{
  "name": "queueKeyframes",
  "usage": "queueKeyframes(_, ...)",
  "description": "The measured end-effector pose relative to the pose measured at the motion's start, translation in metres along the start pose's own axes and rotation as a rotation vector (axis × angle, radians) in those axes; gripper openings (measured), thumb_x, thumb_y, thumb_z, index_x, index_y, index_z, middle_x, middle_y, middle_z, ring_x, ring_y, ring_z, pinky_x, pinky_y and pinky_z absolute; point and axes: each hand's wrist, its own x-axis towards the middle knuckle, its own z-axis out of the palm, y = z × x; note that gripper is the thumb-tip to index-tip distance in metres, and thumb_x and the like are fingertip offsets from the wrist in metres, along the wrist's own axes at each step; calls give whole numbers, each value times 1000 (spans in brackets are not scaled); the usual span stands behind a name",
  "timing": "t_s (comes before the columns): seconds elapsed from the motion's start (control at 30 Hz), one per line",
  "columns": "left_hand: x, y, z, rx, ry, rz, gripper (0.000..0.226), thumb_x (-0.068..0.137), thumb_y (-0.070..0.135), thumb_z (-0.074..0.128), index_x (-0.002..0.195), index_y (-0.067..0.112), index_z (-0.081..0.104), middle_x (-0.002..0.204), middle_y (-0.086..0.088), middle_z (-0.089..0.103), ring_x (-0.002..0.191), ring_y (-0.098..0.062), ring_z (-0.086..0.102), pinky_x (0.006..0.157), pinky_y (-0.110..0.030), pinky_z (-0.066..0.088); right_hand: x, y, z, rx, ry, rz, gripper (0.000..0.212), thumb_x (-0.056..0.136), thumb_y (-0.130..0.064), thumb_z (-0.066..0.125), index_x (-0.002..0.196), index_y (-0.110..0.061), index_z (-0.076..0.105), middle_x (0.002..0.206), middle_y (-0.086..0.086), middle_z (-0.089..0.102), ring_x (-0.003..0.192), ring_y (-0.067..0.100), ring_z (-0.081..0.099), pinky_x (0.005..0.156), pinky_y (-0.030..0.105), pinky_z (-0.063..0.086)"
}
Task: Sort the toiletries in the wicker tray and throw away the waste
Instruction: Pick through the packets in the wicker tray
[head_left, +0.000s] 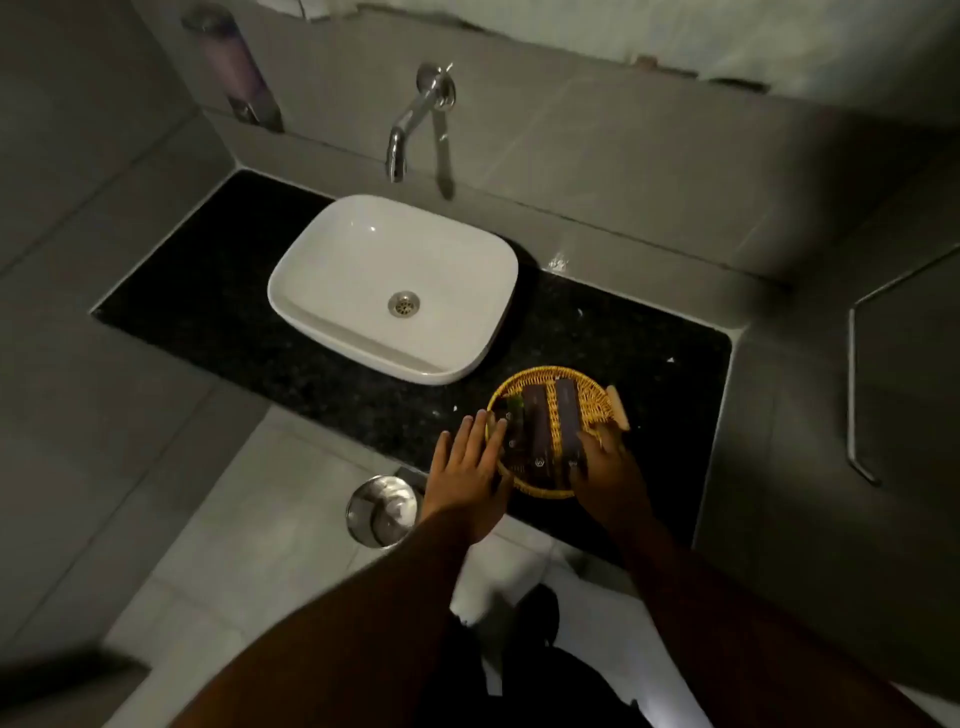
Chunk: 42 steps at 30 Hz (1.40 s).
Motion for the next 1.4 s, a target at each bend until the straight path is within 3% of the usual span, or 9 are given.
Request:
queueKeyframes(0.17,-13,-7,20,71,-27,11,80,105,57,31,171,31,-6,181,-6,-3,168,-28,-3,135,-54,2,13,0,21,-25,31,75,34,96,-33,61,121,-10,63,140,15,51,124,31,54,99,42,52)
queueKeyframes(0.37,-25,-17,36,95,-56,-12,81,105,59,33,170,30,-4,181,-7,-1,168,-29,0,134,-55,1,26,0,40,-9,34,185,47,92,-36,72,128,-10,58,135,15,57,122,33,58,99,46,53)
queueKeyframes(0.53,-22,-21,33,101,-72,1,81,105,59,34,171,29,-4,181,-8,-2,168,-31,-1,133,-57,-1,34,-11,43,23,104,346,51,89,-33,76,133,-14,57,140,18,59,138,40,49,114,48,41)
queueKeyframes(0.7,-4,-27,5,49,-46,-19,80,106,55,36,170,30,-5,180,-6,-8,167,-28,-7,135,-57,0,37,-13,34,299,260,366,36,88,-14,76,121,-7,65,131,24,65,123,43,63,94,44,58)
queueKeyframes(0.8,12,-19,-17,-92,-16,-172,82,106,60,34,169,31,-10,180,-5,-13,167,-27,-12,134,-53,-7,31,-9,24,354,342,282,25,88,-7,75,112,-2,68,112,23,72,104,39,72,79,31,54)
queueKeyframes(1.03,63,14,-72,-712,-44,-446,82,107,58,42,171,16,12,177,-14,23,164,-33,23,133,-53,20,4,12,6,375,276,115,13,101,-16,60,110,-9,67,109,14,67,102,31,67,87,48,60)
queueKeyframes(1.2,76,23,-82,-1084,-68,-507,70,110,50,44,168,12,29,171,-17,37,158,-37,36,131,-47,30,-14,9,-3,367,190,-64,9,107,-22,54,105,-31,55,96,-10,51,90,16,58,74,16,40)
queueKeyframes(1.3,74,22,-82,-1240,24,-477,48,112,36,48,143,1,63,143,-25,66,135,-41,62,117,-53,49,-18,9,-7,259,141,-169,21,110,-29,45,113,-18,63,111,-3,59,95,16,60,78,13,37)
queueKeyframes(1.4,68,16,-82,-1279,111,-477,38,110,25,56,120,-8,74,115,-30,76,102,-42,74,98,-51,62,-19,8,-10,207,156,-282,44,107,-40,32,121,-14,65,128,4,59,104,14,60,86,25,46)
